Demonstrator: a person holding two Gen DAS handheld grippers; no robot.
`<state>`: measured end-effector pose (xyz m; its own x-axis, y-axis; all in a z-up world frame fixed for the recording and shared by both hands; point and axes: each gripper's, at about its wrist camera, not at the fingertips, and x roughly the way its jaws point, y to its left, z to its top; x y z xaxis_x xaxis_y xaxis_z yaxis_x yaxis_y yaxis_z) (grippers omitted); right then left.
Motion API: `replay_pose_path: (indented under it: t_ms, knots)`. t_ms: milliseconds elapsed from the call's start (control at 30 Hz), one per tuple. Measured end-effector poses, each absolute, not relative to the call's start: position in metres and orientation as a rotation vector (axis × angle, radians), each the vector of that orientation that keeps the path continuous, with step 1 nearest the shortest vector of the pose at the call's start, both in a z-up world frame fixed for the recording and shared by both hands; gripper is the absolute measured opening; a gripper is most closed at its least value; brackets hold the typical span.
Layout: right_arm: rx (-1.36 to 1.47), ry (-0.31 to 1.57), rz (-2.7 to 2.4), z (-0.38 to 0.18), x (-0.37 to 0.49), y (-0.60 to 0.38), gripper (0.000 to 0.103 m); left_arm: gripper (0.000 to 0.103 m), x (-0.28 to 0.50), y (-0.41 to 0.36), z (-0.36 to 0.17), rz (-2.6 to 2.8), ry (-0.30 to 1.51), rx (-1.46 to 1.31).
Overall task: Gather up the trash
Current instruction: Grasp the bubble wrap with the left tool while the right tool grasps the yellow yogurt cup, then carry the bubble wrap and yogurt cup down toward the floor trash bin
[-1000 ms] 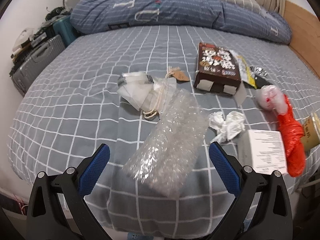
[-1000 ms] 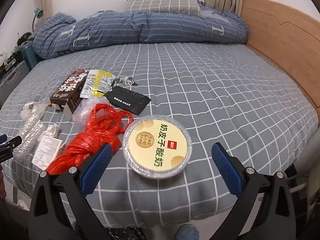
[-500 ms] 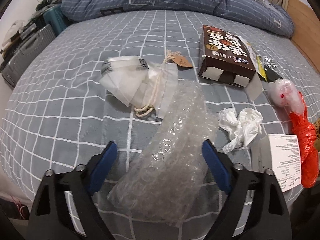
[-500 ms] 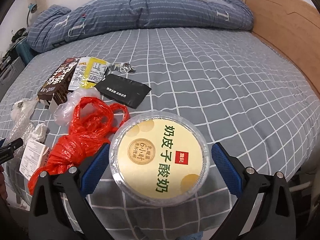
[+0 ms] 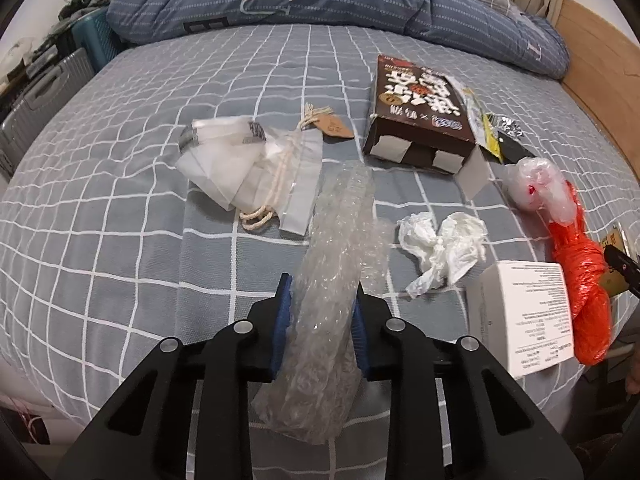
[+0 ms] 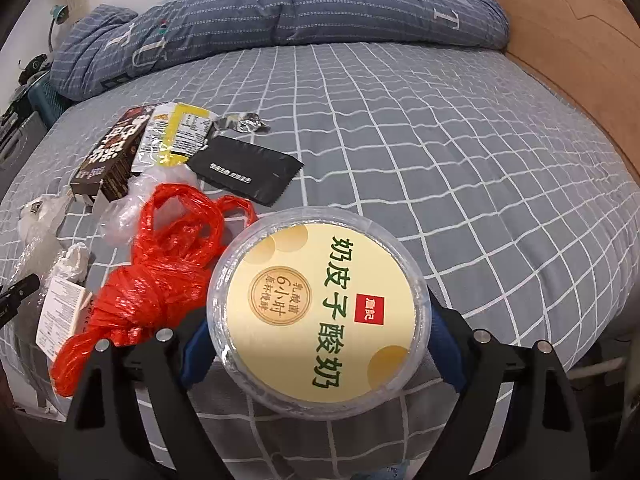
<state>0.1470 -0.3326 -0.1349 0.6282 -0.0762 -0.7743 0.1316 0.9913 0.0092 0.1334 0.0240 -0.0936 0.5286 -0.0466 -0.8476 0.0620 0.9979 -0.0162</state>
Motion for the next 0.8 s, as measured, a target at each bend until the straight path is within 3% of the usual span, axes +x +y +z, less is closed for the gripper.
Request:
replay_pose_path:
  t_ms: [800]
  knots:
    - [-0.006, 0.752, -0.061, -0.071, 0.103, -0.293, 0.083, 0.025, 0.085, 0.027, -0.026, -0.063, 0.849, -0.034]
